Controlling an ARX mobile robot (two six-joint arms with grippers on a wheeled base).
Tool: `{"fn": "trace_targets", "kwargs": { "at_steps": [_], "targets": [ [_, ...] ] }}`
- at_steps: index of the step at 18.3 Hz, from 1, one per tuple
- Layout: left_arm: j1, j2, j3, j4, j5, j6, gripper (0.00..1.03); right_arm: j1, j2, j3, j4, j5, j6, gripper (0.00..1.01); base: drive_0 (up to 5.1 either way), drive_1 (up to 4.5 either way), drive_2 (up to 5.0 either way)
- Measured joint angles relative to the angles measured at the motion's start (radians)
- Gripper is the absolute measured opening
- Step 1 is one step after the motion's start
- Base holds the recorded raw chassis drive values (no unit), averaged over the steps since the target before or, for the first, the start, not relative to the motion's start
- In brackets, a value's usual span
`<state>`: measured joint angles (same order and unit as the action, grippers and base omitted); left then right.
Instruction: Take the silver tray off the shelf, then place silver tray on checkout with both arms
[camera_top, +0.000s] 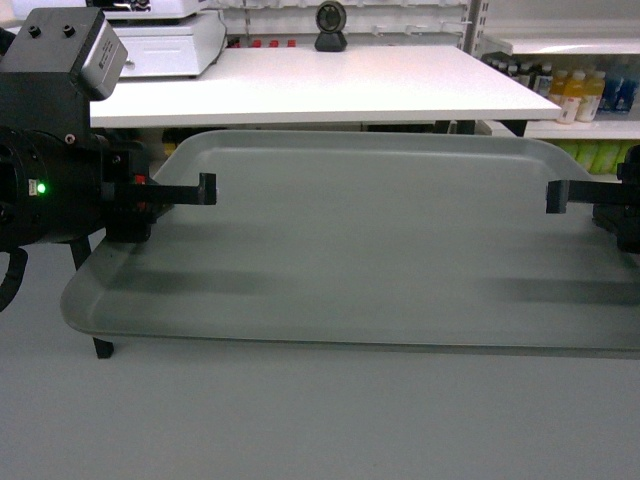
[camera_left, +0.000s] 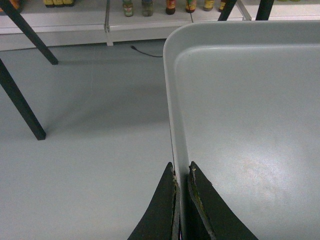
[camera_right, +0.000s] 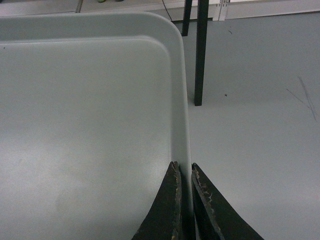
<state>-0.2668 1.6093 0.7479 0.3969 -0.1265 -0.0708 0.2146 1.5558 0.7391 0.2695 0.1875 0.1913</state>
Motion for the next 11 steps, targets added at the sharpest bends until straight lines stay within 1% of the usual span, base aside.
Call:
{"fn": "trace_targets", "kwargs": {
  "at_steps": [3,11],
  "targets": [
    [0.000,0.000,0.000,0.000,0.003,0.000,0.04,0.001,0.000,0.000,0.001,-0.001,0.000,0.03,0.0,0.00,0.0],
    [0.000,-0.002,0.000,-0.001,0.000,0.000,0.04,0.000,-0.001,0.000,-0.002,0.000,0.000,0.03,0.0,4.26,-4.2]
  ]
}}
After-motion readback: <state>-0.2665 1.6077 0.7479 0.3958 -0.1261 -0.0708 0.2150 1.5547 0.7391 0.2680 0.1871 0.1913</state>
